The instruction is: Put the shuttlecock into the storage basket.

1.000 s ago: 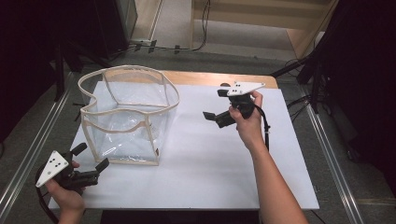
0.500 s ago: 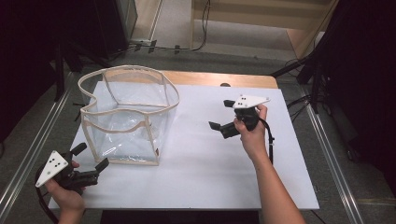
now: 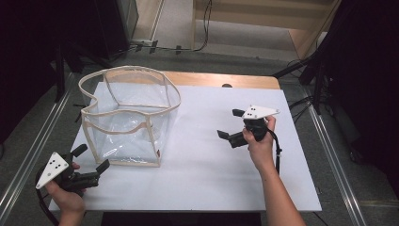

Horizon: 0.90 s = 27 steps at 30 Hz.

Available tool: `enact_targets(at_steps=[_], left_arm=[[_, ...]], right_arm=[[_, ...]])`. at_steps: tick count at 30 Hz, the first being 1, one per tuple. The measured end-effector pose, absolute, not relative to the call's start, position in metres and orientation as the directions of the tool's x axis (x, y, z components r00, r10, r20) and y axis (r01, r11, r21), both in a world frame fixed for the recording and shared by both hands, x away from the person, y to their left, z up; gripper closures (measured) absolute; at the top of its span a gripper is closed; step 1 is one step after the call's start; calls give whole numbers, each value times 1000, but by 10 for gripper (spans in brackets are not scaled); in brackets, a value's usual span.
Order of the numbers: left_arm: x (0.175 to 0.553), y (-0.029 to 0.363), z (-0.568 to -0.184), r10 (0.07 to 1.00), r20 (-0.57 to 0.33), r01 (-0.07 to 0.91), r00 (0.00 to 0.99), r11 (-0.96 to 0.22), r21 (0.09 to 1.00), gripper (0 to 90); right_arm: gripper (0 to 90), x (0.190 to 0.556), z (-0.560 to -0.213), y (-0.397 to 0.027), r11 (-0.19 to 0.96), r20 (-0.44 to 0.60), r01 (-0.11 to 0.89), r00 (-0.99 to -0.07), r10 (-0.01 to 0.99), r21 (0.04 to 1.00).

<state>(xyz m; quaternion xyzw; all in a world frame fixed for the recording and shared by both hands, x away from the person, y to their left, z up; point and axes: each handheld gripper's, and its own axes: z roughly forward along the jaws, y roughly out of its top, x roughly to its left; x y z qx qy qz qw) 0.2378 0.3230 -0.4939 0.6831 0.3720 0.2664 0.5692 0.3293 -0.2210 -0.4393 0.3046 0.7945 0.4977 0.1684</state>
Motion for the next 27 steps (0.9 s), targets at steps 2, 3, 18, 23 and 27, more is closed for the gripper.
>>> enact_targets(at_steps=[2,3,18,23,27], left_arm=[[238,323,-494,811,-61,206,581,-75,976,0],[238,323,-494,812,-61,206,581,-74,976,0],[238,323,-494,812,-59,206,580,-77,975,0],[237,322,-494,813,-57,207,580,-80,975,0],[237,322,-494,812,-56,207,581,-81,975,0]], right_arm=[[0,328,-442,-224,312,43,322,-755,654,894],[0,326,-443,-225,309,45,323,-752,657,894],[0,303,-465,-243,275,82,361,-725,684,891],[0,295,-472,-253,264,93,378,-708,700,887],[0,290,-476,-263,256,97,387,-693,714,886]])
